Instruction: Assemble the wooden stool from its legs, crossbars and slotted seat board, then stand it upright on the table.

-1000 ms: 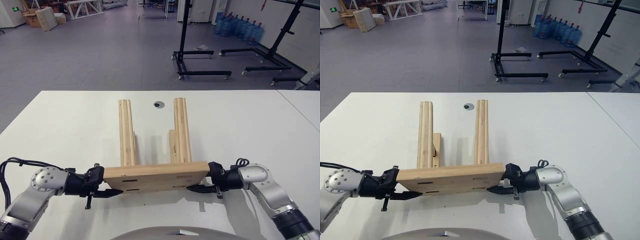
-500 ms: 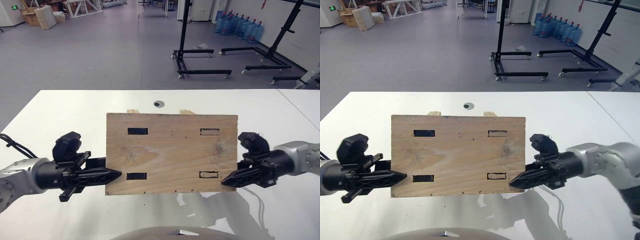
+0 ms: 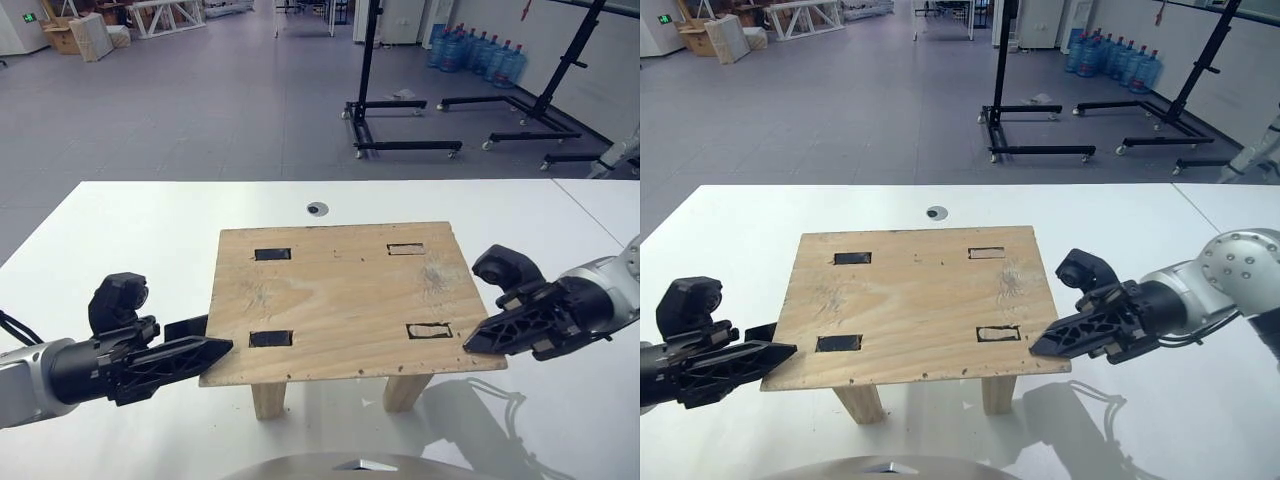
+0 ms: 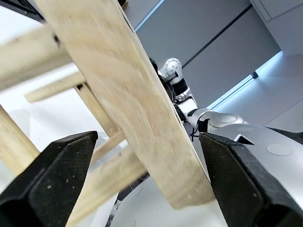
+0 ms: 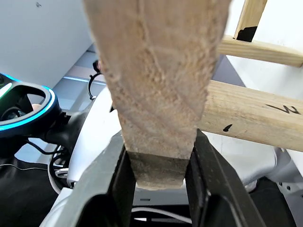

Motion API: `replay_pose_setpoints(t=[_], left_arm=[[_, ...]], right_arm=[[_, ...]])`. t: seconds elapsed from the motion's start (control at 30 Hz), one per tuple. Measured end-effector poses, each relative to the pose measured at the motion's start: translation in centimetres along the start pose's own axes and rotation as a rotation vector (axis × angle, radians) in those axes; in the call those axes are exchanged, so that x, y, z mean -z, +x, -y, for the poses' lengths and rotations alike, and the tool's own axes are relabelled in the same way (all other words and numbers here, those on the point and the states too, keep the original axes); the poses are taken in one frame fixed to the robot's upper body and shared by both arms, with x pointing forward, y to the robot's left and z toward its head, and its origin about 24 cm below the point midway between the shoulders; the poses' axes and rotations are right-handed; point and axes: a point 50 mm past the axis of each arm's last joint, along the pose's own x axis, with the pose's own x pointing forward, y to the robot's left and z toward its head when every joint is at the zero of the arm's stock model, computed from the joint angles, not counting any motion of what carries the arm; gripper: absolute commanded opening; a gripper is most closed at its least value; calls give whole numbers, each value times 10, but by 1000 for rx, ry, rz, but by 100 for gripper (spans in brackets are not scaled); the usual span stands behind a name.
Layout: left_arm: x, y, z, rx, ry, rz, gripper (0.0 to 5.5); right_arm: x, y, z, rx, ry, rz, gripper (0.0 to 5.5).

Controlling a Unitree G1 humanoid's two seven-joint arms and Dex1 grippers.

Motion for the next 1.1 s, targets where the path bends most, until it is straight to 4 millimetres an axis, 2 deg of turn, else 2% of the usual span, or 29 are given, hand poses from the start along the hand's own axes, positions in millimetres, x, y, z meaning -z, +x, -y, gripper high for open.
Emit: replay_pose_setpoints(t=[0.1, 0.27, 0.4, 0.53, 0.67, 0.73, 0.8, 0.87, 0.93, 1.03, 1.1], left_arm=[[-2, -11, -11, -57, -5, 22, 396], [-2, -32, -31, -213, -23, 16, 396], [-6, -35, -32, -205, -12, 13, 396], [-7, -35, -30, -185, 9, 15, 396], [-10, -40, -23, -190, 98, 107, 396], [1, -47, -14, -199, 90, 119, 396], [21, -45, -1, -158, 38, 99, 396], [40, -34, 17, -53, -33, 83, 396], [53, -23, 28, 25, -89, 63, 396], [56, -6, 21, 65, -110, 49, 396], [48, 6, 4, 70, -67, 48, 396]], right_arm=[[-8, 0, 3, 3, -34, 30, 214], [-11, -4, 5, -18, -17, 77, 311], [-11, -4, 1, -36, -28, 83, 381], [0, -12, 2, -25, -26, 137, 451], [17, -11, 10, 28, -123, 223, 451], [26, -11, 11, 29, -193, 317, 451], [45, 3, 15, 19, -223, 327, 451], [64, 22, 21, -2, -236, 317, 451], [73, 37, 26, -3, -260, 309, 451], [74, 47, 33, 4, -311, 317, 451], [61, 56, 49, 58, -394, 359, 451]])
